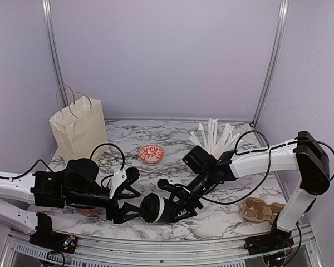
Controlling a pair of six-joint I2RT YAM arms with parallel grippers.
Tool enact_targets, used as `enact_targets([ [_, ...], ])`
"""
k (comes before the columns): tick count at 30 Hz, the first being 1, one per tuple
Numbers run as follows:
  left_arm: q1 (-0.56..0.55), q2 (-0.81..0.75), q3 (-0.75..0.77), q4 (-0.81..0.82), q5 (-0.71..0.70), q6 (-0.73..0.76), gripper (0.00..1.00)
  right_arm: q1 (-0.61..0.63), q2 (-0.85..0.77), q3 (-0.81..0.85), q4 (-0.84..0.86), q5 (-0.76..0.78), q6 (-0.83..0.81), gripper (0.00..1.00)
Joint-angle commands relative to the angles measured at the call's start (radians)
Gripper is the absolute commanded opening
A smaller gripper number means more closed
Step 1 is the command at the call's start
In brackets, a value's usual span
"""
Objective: Pack the takeout coffee
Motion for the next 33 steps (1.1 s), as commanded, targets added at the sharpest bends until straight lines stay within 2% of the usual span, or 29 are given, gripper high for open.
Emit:
enact_targets([
  [1, -0.029, 0.041, 0.046, 0.042, 0.041, 0.021, 0.75, -0.001, -0.018, 0.033, -0.004, -0.035, -0.005, 0.69],
  [13, -0.054, 0.12, 0.078, 0.054, -0.021, 0.034, 0.75, -0.002, -0.024, 0.026, -0.006, -0.039, -0.009, 0.7],
  [22, -0.056, 0.036, 0.089, -0.028, -0.036, 0.027, 0.76, -0.002, -0.018, 0.026, -0.005, -0.046, -0.009, 0.7],
  [26, -0.056, -0.02, 0.061, -0.048, -0.12, -0.052, 0.81, -0.001, -0.013, 0.027, -0.002, -0.056, -0.015, 0.7],
  [28, -0.056, -0.046, 0.027, -0.027, -0.183, -0.106, 0.98, -0.001, -0.012, 0.025, 0.006, -0.061, -0.014, 0.7],
  [33, -0.066, -0.039, -0.019, 0.072, -0.156, -0.147, 0.99, -0.001, 0.004, 0.034, 0.015, -0.079, -0.016, 0.7],
])
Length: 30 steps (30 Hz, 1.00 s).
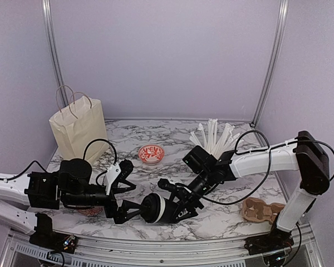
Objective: Pack the takeout coffee
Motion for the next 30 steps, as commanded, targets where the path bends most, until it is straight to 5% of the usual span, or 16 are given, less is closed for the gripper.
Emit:
enact_targets([
  [1, -0.025, 0.012, -0.035, 0.078, -0.018, -0.049, 0.99, -0.001, 0.007, 0.037, 0.024, -0.041, -0.019, 0.7],
  [17, -0.046, 0.182, 0.017, 0.164, 0.004, 0.059, 0.99, 0.001, 0.0, 0.064, -0.003, -0.067, -0.041, 0.7],
  [23, -0.046, 0.221, 0.035, 0.189, 0.157, 0.074, 0.99, 0.0, 0.021, 0.077, -0.031, -0.077, -0.065, 0.7],
  [30, -0.044, 0.219, 0.032, 0.189, 0.173, 0.069, 0.99, 0.0, 0.034, 0.069, -0.007, -0.096, -0.069, 0.7],
])
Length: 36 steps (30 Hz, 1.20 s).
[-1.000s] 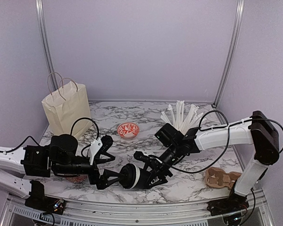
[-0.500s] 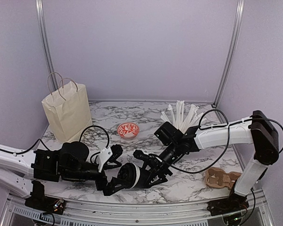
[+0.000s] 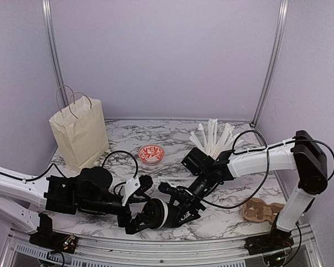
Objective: Pack the takeout coffee
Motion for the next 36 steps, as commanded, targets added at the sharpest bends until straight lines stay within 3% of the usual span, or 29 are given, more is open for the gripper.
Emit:
enact_targets([
  [1, -0.008, 0.02, 0.031, 0.046, 0.056, 0.008, 0.99, -0.001, 0.017, 0.044, 0.087, -0.027, 0.023, 0.71],
  [11, -0.008, 0.053, 0.069, -0.131, 0.01, -0.019, 0.96, 0.0, 0.201, 0.118, 0.172, -0.048, 0.021, 0.75],
  [21, 0.001, 0.03, 0.021, -0.133, -0.028, -0.027, 0.96, 0.004, 0.287, 0.126, 0.24, -0.042, 0.031, 0.77],
  [28, 0.004, 0.087, 0.061, -0.158, -0.05, -0.013, 0.96, 0.007, 0.305, 0.106, 0.261, 0.0, 0.029, 0.87],
  [31, 0.004, 0.115, 0.093, -0.219, -0.054, -0.004, 0.95, 0.004, 0.296, 0.105, 0.219, 0.025, -0.011, 0.98],
  [36, 0.004, 0.143, 0.122, -0.256, -0.056, 0.001, 0.94, -0.008, 0.257, 0.07, 0.169, 0.059, -0.061, 0.99],
])
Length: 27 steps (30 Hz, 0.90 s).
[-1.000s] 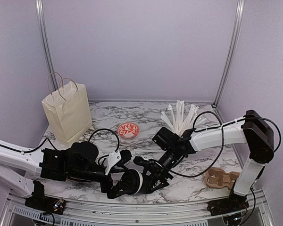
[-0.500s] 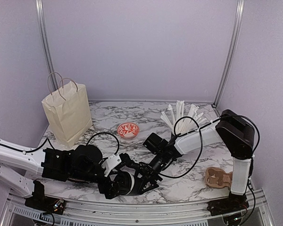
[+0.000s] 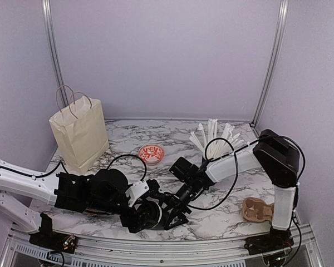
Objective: Pack the takeout coffee
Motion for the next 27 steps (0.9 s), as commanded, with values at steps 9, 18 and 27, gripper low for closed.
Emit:
enact_targets([
  [9, -0.006, 0.072, 0.094, -0.101, 0.044, 0.023, 0.93, -0.027, -0.131, -0.063, -0.118, 0.167, -0.106, 0.99],
  [18, -0.006, 0.146, 0.175, -0.128, 0.067, 0.039, 0.91, -0.039, -0.184, -0.128, -0.106, 0.241, -0.095, 0.96],
  [27, -0.006, 0.177, 0.246, -0.196, 0.083, 0.048, 0.89, -0.055, -0.221, -0.135, -0.15, 0.246, -0.123, 0.99],
])
